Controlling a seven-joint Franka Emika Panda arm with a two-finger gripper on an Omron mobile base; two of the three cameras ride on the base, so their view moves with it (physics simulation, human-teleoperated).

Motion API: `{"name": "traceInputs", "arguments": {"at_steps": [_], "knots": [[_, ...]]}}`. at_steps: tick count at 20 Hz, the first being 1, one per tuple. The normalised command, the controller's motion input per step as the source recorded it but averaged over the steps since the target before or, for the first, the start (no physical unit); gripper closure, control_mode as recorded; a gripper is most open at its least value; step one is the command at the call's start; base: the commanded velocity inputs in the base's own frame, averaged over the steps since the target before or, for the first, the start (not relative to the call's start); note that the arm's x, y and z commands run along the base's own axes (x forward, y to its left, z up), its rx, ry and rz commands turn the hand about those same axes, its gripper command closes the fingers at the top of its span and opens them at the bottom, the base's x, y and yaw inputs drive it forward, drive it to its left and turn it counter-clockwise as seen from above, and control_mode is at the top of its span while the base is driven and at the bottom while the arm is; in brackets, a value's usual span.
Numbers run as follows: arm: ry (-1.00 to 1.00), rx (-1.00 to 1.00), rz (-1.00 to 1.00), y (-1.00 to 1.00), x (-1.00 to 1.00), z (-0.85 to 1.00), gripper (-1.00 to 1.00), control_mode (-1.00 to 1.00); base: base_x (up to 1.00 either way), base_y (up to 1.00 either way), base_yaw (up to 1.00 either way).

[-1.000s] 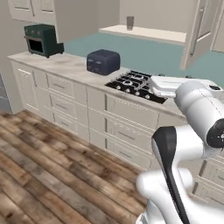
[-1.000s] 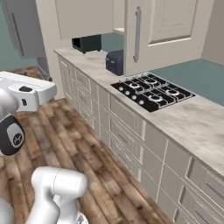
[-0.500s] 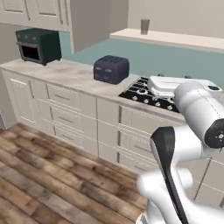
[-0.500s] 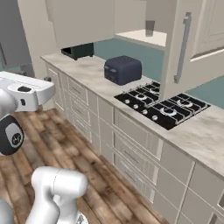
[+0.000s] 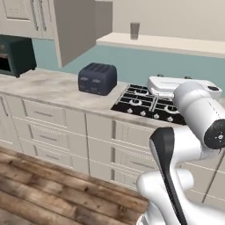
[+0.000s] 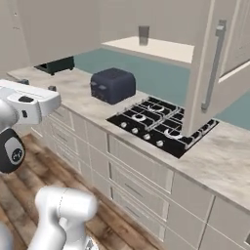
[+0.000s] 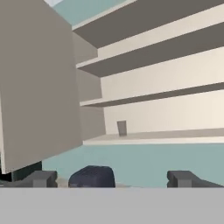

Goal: There is a bowl on the dining counter. Grab a lemon wedge from the fridge and place it in the bowl. Then get the liquor bottle and glass cup from the cabinet and place them next to the bowl.

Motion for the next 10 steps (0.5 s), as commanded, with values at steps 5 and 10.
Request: {"name": "traceInputs", "arguments": {"at_steps": [5,10], "knots": [[0.00,0.00,0.00,0.00,0.00,0.00,-1.00,1.00,0.60,0.00,-0.33],[0.00,0.00,0.00,0.00,0.00,0.00,-1.00,1.00,0.48,0.00,-0.32]]}}
